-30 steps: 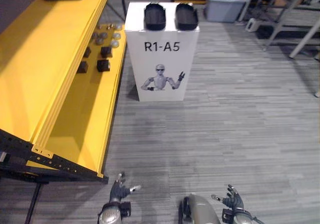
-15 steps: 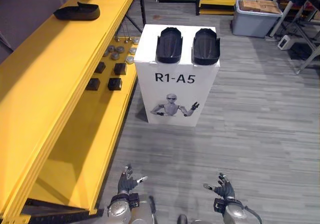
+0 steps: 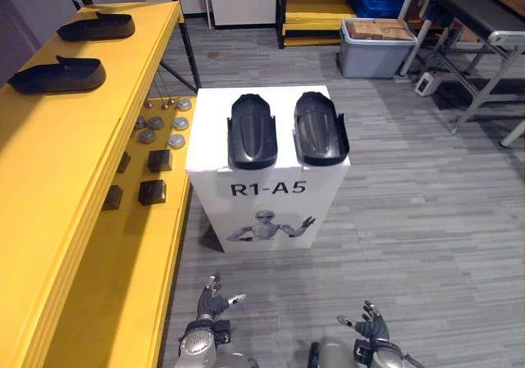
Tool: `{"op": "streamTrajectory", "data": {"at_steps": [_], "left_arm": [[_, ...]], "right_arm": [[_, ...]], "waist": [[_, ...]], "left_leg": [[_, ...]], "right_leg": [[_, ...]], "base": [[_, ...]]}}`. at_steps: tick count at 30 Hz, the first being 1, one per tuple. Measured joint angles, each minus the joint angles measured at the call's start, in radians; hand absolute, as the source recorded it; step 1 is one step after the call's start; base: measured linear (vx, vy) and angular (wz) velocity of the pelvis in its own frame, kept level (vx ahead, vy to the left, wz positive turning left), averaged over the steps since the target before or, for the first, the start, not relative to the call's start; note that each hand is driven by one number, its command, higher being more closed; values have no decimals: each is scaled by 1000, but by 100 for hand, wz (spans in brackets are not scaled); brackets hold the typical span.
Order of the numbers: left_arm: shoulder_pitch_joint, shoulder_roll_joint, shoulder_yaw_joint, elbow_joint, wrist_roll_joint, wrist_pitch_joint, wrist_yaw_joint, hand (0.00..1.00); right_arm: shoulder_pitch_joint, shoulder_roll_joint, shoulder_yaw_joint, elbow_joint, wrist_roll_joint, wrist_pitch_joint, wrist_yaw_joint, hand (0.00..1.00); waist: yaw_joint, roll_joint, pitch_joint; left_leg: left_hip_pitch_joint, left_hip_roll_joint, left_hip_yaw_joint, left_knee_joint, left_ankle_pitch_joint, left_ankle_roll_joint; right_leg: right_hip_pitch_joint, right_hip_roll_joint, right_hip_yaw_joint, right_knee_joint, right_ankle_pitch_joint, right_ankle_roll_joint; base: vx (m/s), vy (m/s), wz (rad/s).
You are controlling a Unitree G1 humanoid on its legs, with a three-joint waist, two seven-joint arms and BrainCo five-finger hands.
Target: Walk over and take plastic housings, then place them on the shelf
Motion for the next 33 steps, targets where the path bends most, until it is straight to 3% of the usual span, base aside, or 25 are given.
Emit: {"op": "streamTrajectory", "data": {"at_steps": [1,2,3,5,6,7,8,9,11,13,14,16,20,25,33], "left_arm": [[-2,5,0,6,0,-2,1,0],[-9,22,0,33,0,-6,3,0],[-16,15,1,69,1,-3,3,0],[-14,5,16,77,1,-1,5,0],[-16,-4,25,75,1,-1,5,0],[-17,-25,45,71,1,-2,4,0],[-13,-34,49,63,1,-4,5,0],[-12,-35,49,61,0,-5,4,0],[3,-43,49,50,-1,-5,6,0],[2,-48,50,49,-2,-5,8,0],[-5,-44,49,64,-4,-4,9,0],[-11,-22,50,70,-21,-4,13,0],[13,-7,69,75,-35,-4,19,0],[37,10,96,76,-36,-4,19,0],[86,11,97,75,-36,-4,3,0]], "right_arm": [[1,-1,0,7,0,0,0,0],[3,-8,0,31,0,-1,0,0],[-14,-31,-1,75,0,1,-1,0],[-26,-38,-6,74,0,0,-1,0],[-24,-41,-9,74,0,1,-2,0],[-17,-43,-1,64,2,1,-2,0],[4,-35,0,53,6,0,-3,0],[8,-30,-1,48,8,-1,-5,0],[7,-25,-6,21,24,-4,-9,0],[4,-29,-6,16,34,-10,-10,0],[3,-17,-21,31,43,-10,-9,0],[9,4,-44,34,44,-10,-10,0],[15,8,-63,33,44,-10,-12,0],[15,-1,-119,-40,44,-9,-27,0],[88,-93,-186,-560,21,-9,-51,0]], "waist": [[-3,-2,-2],[-12,-6,-9],[-5,26,-23],[-1,30,-26],[0,30,-25],[-7,30,-14],[6,30,-11],[11,29,-11],[18,28,-21],[17,57,-34],[16,64,-42],[12,32,-37],[15,23,-37],[19,18,-41],[3,1,-66]], "left_leg": [[12,7,-15,-4,-6,-18],[30,18,-48,-2,-30,-63],[35,61,-69,3,-29,-83],[6,71,-74,66,28,-130],[-8,71,-74,116,56,-130],[-80,92,-83,314,101,-140],[-137,122,-60,484,75,-156],[-159,137,-41,531,62,-160],[-227,158,18,433,55,-157],[-264,159,15,171,159,-128],[-245,149,5,76,168,-130],[-203,113,10,-26,194,-120],[-132,87,37,-106,218,-114],[-73,89,68,-232,273,-129],[-35,84,126,-314,309,-123]], "right_leg": [[2,18,5,-94,20,-17],[19,46,22,-218,166,-88],[39,80,1,-228,156,-100],[69,87,-8,-256,139,-126],[95,88,-12,-280,138,-126],[194,87,-33,-363,138,-127],[288,97,-40,-426,138,-127],[324,100,-41,-448,139,-127],[386,98,-43,-506,139,-125],[402,117,-42,-527,138,-108],[406,126,-30,-537,131,-86],[403,95,-32,-544,127,-75],[430,71,-19,-546,125,-68],[414,82,18,-547,125,-67],[380,95,92,-547,134,-62]], "base": [[526,-206,63],[670,-262,43],[608,-233,27],[598,-237,6],[561,-249,39],[394,-166,43],[355,-144,34],[344,-73,2],[242,19,-11],[217,106,-8],[197,110,1],[230,93,10],[121,29,-4],[15,-31,-19],[-46,7,-24]]}}
